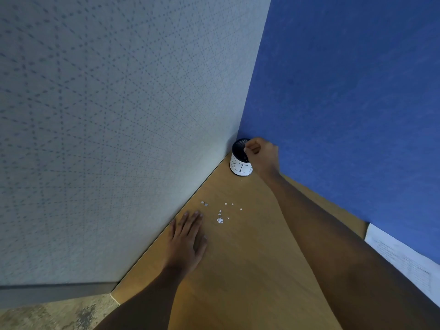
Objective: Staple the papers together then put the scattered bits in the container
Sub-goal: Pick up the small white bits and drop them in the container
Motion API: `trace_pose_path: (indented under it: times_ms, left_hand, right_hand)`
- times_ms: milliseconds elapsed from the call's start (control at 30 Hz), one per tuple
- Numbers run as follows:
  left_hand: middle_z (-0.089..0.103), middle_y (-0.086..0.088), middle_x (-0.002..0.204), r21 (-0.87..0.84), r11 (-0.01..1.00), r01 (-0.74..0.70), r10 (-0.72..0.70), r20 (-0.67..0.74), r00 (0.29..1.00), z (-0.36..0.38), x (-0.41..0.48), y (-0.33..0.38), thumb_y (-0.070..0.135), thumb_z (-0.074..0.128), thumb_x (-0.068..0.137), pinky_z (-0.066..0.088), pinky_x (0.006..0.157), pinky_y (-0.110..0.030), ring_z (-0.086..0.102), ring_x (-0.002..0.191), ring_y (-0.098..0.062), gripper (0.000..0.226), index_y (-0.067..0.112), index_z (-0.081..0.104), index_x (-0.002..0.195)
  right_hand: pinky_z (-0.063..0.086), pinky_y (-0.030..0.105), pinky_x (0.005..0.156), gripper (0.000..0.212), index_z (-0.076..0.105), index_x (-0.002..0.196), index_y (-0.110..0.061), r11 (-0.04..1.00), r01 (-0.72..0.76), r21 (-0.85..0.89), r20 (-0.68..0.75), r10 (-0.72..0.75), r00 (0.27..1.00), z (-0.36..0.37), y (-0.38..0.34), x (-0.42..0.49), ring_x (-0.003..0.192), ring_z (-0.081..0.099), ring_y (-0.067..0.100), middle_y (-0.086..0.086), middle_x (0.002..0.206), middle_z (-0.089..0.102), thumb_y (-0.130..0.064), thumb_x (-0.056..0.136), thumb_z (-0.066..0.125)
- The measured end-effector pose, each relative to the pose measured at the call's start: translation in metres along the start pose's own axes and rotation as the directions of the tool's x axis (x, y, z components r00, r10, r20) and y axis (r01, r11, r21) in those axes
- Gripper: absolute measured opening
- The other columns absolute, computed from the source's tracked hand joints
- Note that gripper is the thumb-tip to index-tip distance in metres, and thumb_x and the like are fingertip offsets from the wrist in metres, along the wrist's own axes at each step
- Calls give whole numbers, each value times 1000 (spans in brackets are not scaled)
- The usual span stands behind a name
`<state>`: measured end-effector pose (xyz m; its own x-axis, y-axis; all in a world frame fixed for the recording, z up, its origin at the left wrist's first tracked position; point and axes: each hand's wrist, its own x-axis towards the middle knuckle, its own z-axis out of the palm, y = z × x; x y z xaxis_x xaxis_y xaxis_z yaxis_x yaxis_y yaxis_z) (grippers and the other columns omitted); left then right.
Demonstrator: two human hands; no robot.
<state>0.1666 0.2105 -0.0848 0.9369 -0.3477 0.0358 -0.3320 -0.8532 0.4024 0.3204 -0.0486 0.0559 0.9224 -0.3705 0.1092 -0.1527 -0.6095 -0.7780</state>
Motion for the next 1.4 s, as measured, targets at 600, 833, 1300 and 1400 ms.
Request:
trace_pose_path:
  times_ms: [600,833,1300,1400]
  left_hand:
    - [34,6,155,-13,1000,-3,3,-24,1000,1,0,2,46,37,95,11,119,-48,19,148,-18,59,24,32,150]
    - [34,6,154,-14,1000,-9,8,-33,999,1,-1,3,45,39,95,10,119,-48,19,147,-17,59,23,33,149]
    - [33,5,155,3,1000,-6,6,-1,1000,3,1,0,46,37,96,9,119,-49,14,149,-17,61,23,28,151]
    - [34,5,155,3,1000,-5,5,-2,1000,4,0,0,46,37,96,9,120,-49,14,149,-17,61,24,26,152]
  right_hand:
    - [23,46,107,43,44,138,-22,840,15,-542,233,132,964,43,70,-81,133,29,27,-1,147,38,-29,96,44]
    - [10,56,114,58,17,152,-22,743,185,-644,385,104,917,60,63,-100,146,5,31,-2,161,10,-48,100,27]
    - [36,43,110,44,53,133,-7,774,597,-213,617,-367,696,98,44,-118,135,37,28,10,141,49,-31,99,42]
    - [43,40,105,37,54,131,-2,724,664,-187,622,-436,650,98,48,-124,132,42,28,13,137,52,-12,95,53]
